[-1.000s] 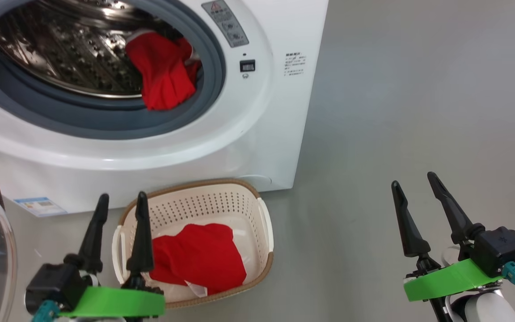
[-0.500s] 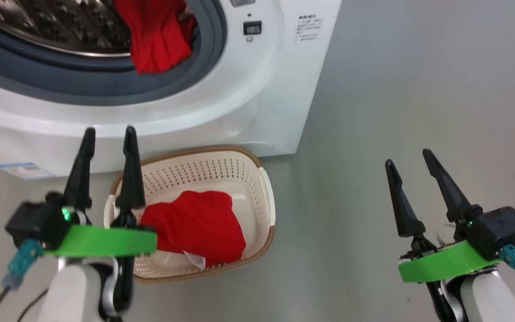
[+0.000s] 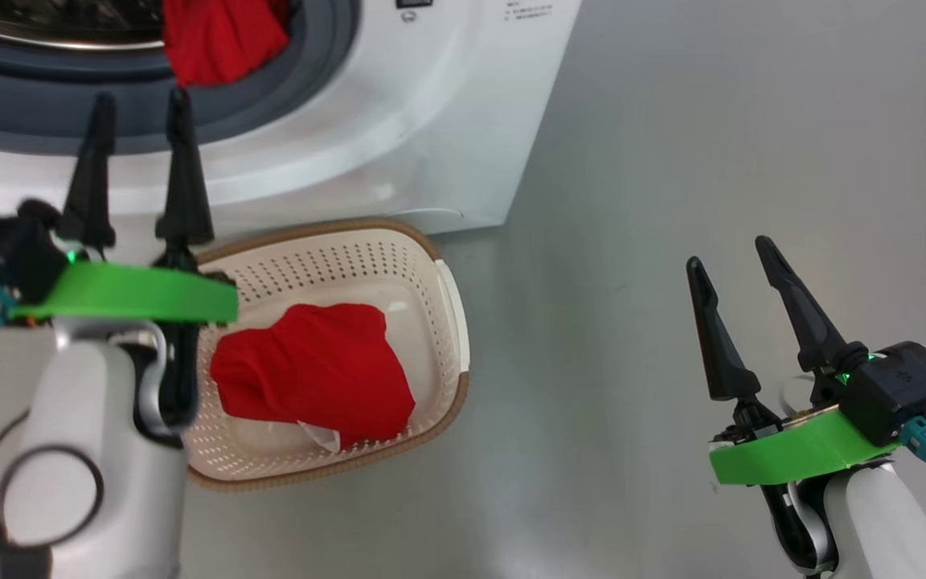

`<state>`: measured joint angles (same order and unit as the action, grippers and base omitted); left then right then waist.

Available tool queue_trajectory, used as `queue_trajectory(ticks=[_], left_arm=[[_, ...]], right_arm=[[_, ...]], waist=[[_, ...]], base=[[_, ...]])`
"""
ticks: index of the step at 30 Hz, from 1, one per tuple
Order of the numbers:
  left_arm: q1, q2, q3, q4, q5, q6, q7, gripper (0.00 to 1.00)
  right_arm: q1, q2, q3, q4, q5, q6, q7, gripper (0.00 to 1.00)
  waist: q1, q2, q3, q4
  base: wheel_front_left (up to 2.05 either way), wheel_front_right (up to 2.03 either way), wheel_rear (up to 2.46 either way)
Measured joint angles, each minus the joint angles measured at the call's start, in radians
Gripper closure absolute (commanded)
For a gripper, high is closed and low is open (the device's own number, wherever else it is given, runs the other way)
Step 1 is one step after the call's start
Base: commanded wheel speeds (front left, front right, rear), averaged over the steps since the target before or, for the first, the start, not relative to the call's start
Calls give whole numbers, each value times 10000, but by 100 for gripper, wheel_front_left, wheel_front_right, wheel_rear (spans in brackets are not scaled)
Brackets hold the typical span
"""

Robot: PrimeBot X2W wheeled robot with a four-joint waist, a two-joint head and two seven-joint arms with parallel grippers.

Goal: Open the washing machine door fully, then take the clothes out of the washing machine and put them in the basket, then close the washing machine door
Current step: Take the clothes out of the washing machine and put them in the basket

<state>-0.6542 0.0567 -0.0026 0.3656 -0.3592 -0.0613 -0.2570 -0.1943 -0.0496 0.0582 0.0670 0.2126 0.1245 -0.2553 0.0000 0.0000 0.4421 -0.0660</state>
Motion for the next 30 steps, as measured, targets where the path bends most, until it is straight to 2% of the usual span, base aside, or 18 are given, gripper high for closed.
queue_trajectory(ticks=[14, 18, 30], left_arm=[[-3050, 947, 155, 2355, 366, 261, -4, 0], [-3684, 1058, 138, 3141, 416, 255, -10, 0], [-5825, 1409, 169, 5900, -405, -443, 1791, 0]], right_arm=[[-483, -8, 280, -61, 138, 0, 0, 0], [-628, -10, 355, -73, 138, 0, 0, 0], [-809, -13, 560, -54, 54, 0, 0, 0]], waist=[[0, 0, 952, -408], [0, 0, 1168, -522], [1, 0, 1470, -960]], base=[[0, 0, 0], [0, 0, 0], [0, 0, 0]])
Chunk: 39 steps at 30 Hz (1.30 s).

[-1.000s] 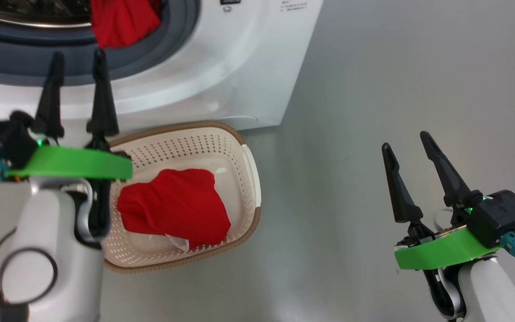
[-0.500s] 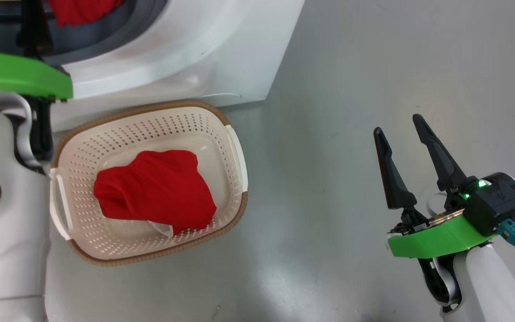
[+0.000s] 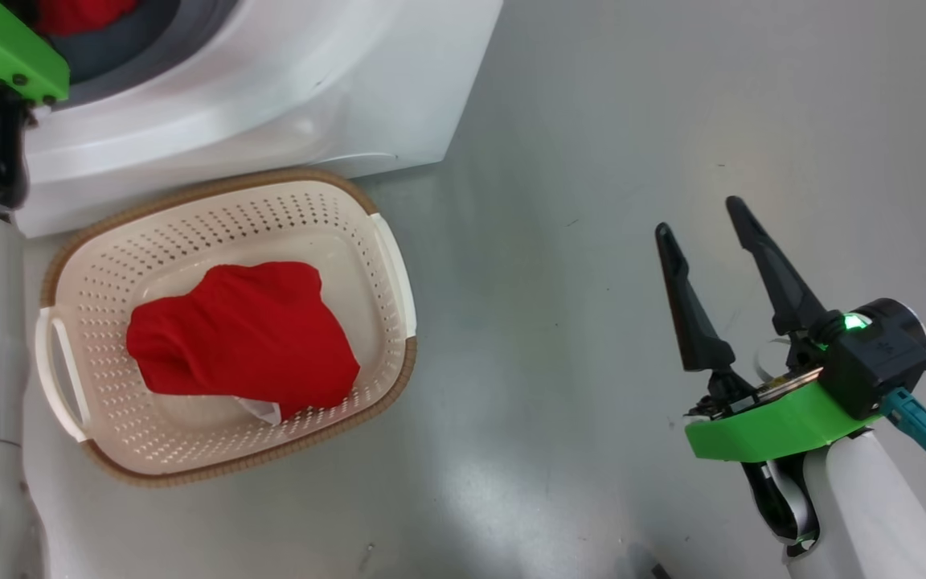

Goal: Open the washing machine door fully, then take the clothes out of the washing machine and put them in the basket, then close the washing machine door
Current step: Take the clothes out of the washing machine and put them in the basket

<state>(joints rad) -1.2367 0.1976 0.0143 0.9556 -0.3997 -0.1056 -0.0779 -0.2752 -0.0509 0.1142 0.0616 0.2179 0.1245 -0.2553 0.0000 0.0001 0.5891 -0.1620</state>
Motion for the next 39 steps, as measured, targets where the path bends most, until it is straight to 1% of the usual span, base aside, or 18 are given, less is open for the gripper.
queue_trajectory(ticks=[7, 13, 19, 23, 24, 25, 26, 27, 28, 35, 39], left_arm=[[-356, 155, -479, 1005, -362, -184, 1402, 0], [-390, 424, -951, 1593, -401, -192, 2096, 0], [-387, 543, -1254, 1962, -359, -194, 2169, 0], [-383, 731, -1434, 2182, -267, -194, 2079, 0], [-380, 736, -1438, 2228, -267, -194, 2069, 13], [-378, 736, -1459, 2261, -267, -194, 2063, 50], [-378, 736, -1475, 2286, -268, -194, 2013, 61], [-378, 736, -1486, 2303, -270, -194, 1979, 87], [-378, 729, -1549, 2299, -297, -194, 1981, 100], [-340, 734, -1925, 2194, -414, -194, 1607, 100], [-302, 746, -2090, 2071, -414, -196, 959, 100]], right_arm=[[2, 4, 255, 6, -21, 0, 0, 0], [5, 2, 640, -19, -8, 0, 0, 0], [20, 4, 961, -54, 21, 12, 0, 0], [30, 0, 1011, -77, 100, 13, 0, 0], [31, 0, 1022, -77, 111, 13, 0, 0], [34, 0, 1032, -77, 111, 13, 0, 0], [36, 0, 1032, -77, 111, 13, 0, 0], [36, 0, 1030, -77, 111, 13, 0, 0], [36, 0, 1030, -75, 111, 13, 0, 0], [37, 2, 1001, -56, 111, 13, 0, 0], [37, 2, 982, -33, 111, 13, 0, 0]], waist=[[0, 0, -111, -184], [0, 0, -199, -362], [0, 0, -269, -599], [0, 0, -288, -776], [0, 0, -293, -819], [0, 0, -299, -858], [0, 0, -306, -891], [0, -1, -309, -919], [0, -1, -305, -944], [0, 0, -298, -938], [0, 0, -357, -856]], base=[[0, 0, 0], [0, 0, 0], [0, 0, 0], [0, 0, 0], [0, 0, 0], [0, 0, 0], [0, 0, 0], [0, 0, 0], [0, 0, 0], [0, 0, 0], [0, 0, 0]])
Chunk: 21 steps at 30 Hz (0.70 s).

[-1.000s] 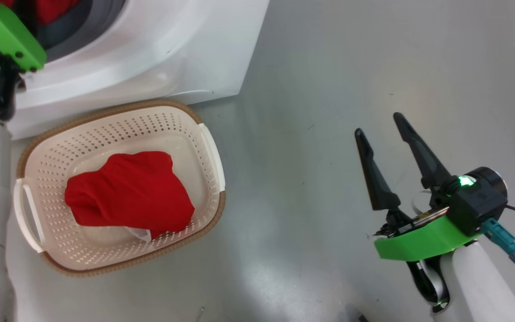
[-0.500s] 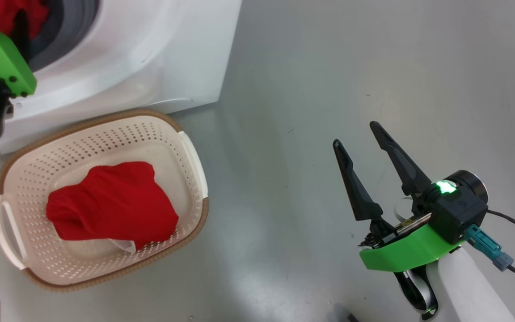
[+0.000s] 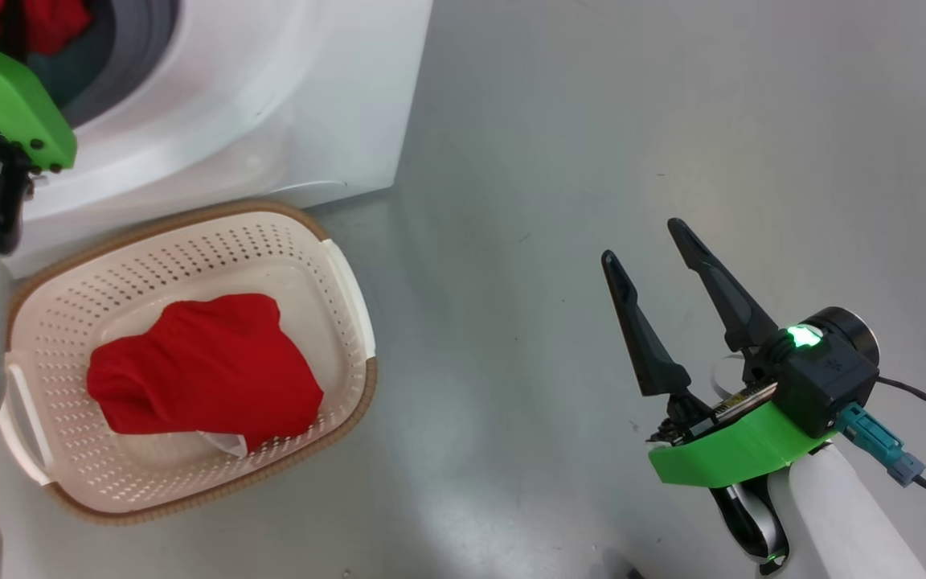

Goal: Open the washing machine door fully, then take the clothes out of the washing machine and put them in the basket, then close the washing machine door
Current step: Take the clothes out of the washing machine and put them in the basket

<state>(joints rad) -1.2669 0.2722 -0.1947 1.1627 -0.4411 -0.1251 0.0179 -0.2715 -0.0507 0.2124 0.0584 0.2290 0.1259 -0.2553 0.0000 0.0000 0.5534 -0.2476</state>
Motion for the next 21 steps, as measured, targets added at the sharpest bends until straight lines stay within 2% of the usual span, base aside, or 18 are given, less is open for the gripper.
queue_trajectory(ticks=[11, 17, 21], left_arm=[[614, 10, -52, -337, 15, 140, -2259, 100], [1278, -46, -33, -1081, 81, 366, -2654, 100], [1893, -77, 136, -2117, 92, 477, -2673, 100]], right_arm=[[0, -2, -54, 111, -2, 0, 0, 0], [6, -4, -77, 201, -35, 0, 0, 0], [17, -10, -111, 240, -105, 0, 0, 0]], waist=[[0, 0, -355, 452], [0, 0, -705, 698], [0, 0, -951, 881]], base=[[0, 0, 0], [0, 0, 0], [0, 0, 0]])
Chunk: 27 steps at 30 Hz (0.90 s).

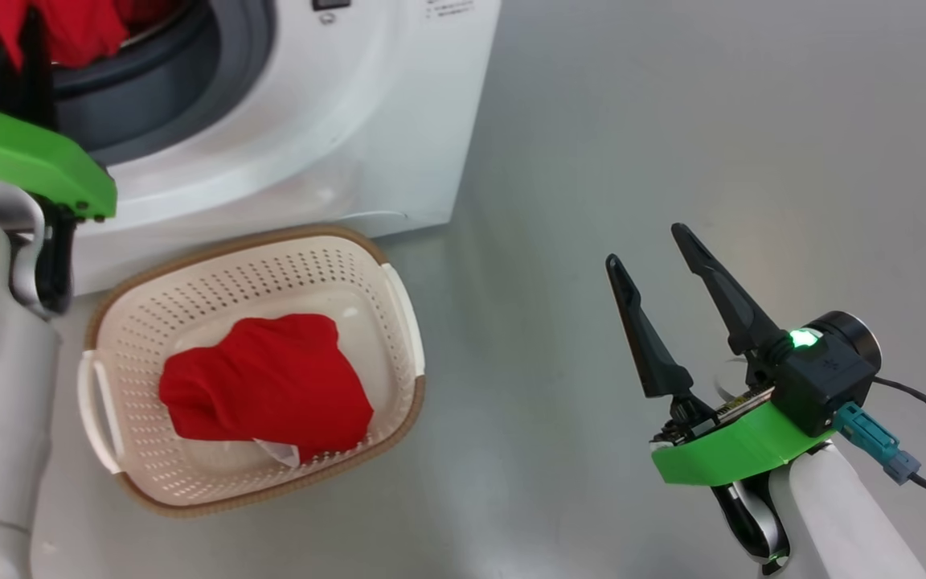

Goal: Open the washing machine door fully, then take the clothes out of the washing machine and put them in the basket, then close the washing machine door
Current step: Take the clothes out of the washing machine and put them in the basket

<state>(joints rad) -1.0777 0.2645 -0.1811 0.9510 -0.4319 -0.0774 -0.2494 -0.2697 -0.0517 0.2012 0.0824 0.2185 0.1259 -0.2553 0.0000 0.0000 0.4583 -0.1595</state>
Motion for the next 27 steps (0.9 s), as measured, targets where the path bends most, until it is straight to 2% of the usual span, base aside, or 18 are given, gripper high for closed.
queue_trajectory(ticks=[11, 20, 27], left_arm=[[2335, -105, 575, -2732, 339, 334, -2, 100], [3701, -322, 853, -4015, 362, 433, -2, 100], [4822, -474, 941, -4796, 360, 717, -2, 100]], right_arm=[[95, -4, -75, 125, -4, 0, 0, 0], [257, -10, -161, 263, -27, 0, 0, 0], [579, -10, -215, 318, -23, 0, 0, 0]], waist=[[0, 0, -701, 391], [1, 0, -1329, 623], [0, 0, -1853, 759]], base=[[0, 0, 0], [0, 0, 0], [0, 0, 0]])
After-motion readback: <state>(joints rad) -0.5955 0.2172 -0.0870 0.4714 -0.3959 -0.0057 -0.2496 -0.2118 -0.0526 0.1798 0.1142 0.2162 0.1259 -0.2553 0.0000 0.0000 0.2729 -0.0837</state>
